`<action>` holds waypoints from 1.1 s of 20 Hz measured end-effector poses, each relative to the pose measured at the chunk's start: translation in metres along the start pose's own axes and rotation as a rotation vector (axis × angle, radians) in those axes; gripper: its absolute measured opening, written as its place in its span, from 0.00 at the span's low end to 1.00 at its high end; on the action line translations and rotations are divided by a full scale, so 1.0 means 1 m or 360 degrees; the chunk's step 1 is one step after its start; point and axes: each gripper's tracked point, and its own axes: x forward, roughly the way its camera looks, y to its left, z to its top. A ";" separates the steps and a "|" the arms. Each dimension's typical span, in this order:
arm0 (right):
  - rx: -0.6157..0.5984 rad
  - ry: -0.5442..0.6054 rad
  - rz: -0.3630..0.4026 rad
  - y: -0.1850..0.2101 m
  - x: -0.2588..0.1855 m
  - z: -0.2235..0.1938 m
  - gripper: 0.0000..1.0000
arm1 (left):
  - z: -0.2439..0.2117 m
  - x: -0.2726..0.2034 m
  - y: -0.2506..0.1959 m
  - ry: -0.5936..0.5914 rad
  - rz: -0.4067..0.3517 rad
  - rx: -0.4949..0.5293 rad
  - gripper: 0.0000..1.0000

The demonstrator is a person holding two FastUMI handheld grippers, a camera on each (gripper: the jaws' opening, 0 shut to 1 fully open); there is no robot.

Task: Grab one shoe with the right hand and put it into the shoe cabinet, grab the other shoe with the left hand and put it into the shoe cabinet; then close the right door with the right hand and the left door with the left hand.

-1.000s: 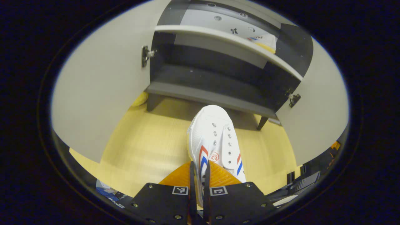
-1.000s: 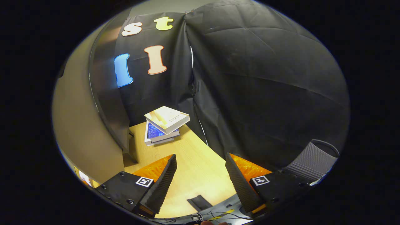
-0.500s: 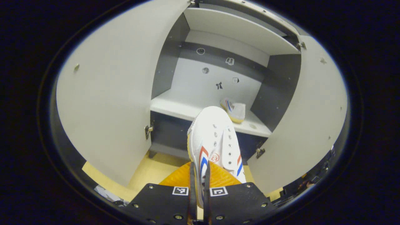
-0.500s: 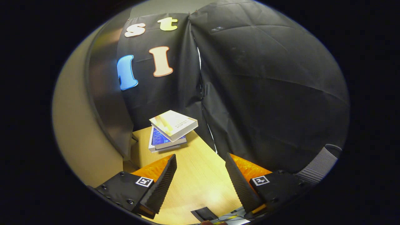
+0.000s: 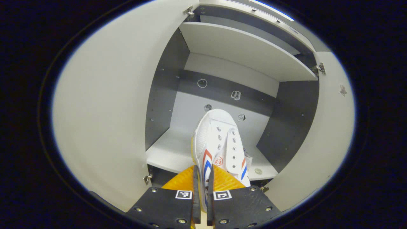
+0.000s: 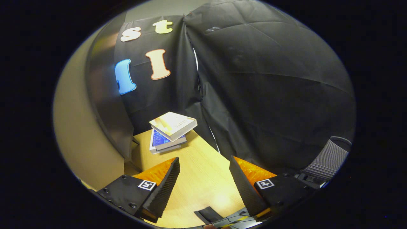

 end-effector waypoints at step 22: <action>0.0094 -0.0078 -0.0117 -0.031 -0.021 0.022 0.98 | 0.014 -0.016 -0.011 0.0070 0.0002 0.0113 0.29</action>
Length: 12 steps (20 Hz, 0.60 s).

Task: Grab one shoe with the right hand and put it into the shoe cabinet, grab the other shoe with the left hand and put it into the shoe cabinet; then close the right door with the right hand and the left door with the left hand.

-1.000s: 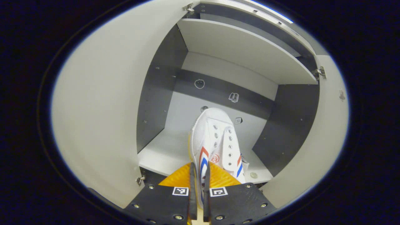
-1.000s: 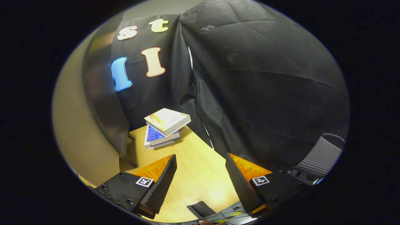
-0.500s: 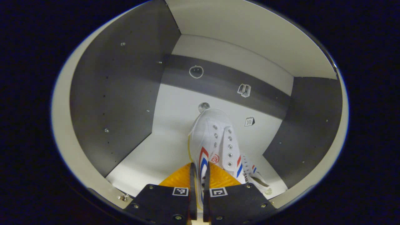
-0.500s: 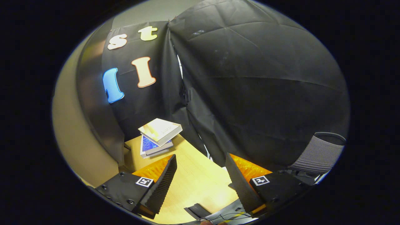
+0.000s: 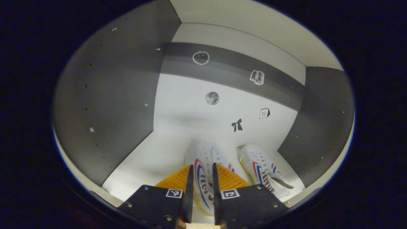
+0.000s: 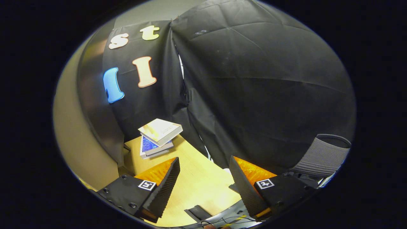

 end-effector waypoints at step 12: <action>-0.0068 -0.0144 0.0267 0.066 0.012 0.080 0.98 | 0.018 -0.170 0.003 -0.0410 0.0085 0.0289 1.00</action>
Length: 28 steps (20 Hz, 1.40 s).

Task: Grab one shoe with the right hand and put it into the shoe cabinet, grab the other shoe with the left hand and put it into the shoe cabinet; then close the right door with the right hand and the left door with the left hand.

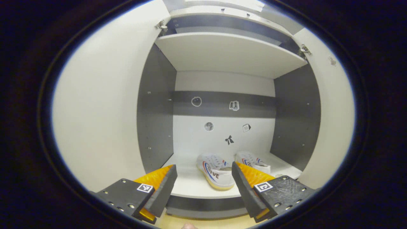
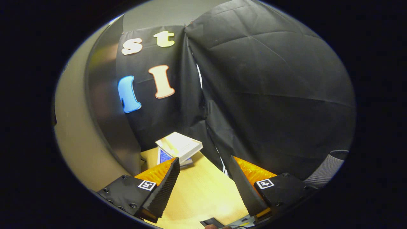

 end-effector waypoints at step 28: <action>-0.0067 -0.0221 0.0884 0.165 -0.093 0.120 0.98 | -0.062 -0.145 -0.025 0.0222 0.0121 -0.0129 0.99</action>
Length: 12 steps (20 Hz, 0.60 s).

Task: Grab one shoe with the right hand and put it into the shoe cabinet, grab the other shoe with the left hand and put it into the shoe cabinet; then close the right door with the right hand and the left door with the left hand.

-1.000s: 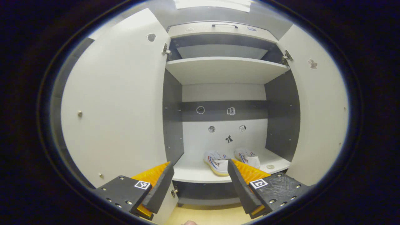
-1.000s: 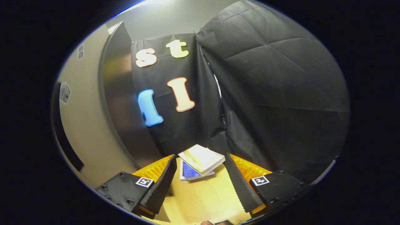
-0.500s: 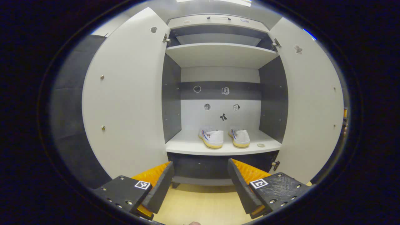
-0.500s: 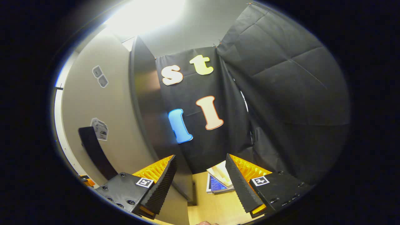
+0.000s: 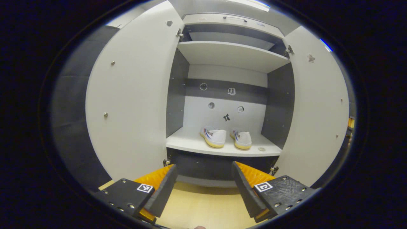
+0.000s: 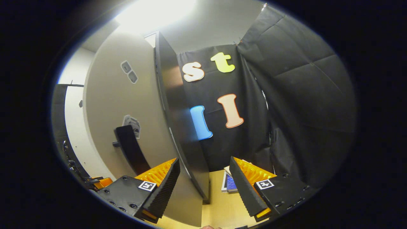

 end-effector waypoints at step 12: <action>-0.0216 0.0063 0.0108 0.070 0.000 -0.007 0.96 | 0.006 -0.023 0.021 -0.0009 -0.0038 -0.0012 0.99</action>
